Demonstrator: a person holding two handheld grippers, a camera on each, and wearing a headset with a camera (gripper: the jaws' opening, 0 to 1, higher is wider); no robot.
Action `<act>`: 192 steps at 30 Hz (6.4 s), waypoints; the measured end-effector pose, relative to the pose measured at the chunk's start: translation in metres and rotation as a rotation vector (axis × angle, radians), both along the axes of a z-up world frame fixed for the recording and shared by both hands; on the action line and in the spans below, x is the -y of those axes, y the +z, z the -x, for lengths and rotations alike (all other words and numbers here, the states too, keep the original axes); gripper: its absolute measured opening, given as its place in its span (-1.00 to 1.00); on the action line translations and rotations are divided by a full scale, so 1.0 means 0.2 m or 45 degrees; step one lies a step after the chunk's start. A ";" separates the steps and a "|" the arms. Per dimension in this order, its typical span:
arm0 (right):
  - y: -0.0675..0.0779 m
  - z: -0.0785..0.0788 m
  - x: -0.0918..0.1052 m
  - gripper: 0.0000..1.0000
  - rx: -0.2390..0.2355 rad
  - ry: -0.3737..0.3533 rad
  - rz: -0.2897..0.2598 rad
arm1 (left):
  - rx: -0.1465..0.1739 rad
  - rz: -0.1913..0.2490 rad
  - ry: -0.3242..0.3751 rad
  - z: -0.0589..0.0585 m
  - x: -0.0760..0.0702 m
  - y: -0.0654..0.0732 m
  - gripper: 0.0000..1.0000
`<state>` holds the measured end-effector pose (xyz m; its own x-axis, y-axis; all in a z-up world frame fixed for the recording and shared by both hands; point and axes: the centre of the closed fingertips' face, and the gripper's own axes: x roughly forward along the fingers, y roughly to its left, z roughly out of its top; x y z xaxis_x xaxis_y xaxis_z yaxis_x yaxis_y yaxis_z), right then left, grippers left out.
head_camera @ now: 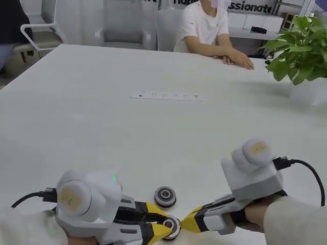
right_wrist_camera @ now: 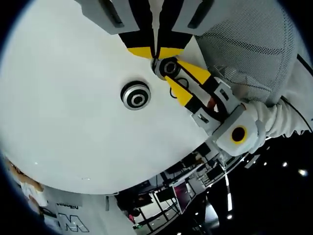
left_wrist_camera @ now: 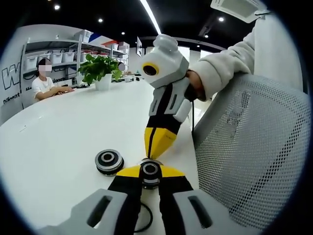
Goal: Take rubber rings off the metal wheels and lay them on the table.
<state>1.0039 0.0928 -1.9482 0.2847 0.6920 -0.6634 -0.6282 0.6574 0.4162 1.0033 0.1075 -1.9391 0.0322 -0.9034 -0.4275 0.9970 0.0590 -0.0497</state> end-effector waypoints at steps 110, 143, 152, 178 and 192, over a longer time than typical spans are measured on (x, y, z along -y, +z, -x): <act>0.06 0.01 -0.05 -1.00 -0.139 -0.089 -0.166 | -0.018 -0.019 -0.047 0.02 -0.02 0.13 -0.41; 0.17 -0.03 -0.06 -1.00 -0.064 -0.117 -0.238 | 0.120 -0.034 -0.005 -0.04 -0.25 0.38 0.20; 0.20 -0.05 -0.05 -1.00 -0.042 -0.149 -0.266 | 0.090 0.004 0.119 -0.09 -0.37 0.42 0.28; 0.27 -0.09 -0.05 -1.00 -0.006 -0.200 -0.333 | 0.026 -0.004 0.303 -0.11 -0.63 0.35 0.66; 0.31 -0.10 -0.06 -1.00 0.017 -0.236 -0.365 | -0.096 -0.071 0.241 -0.04 -0.63 0.25 0.85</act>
<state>1.0230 0.1039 -1.8852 0.4304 0.7855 -0.4447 -0.5155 0.6183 0.5933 1.0110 0.2337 -1.8886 0.1649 -0.8592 -0.4844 0.9615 0.2495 -0.1153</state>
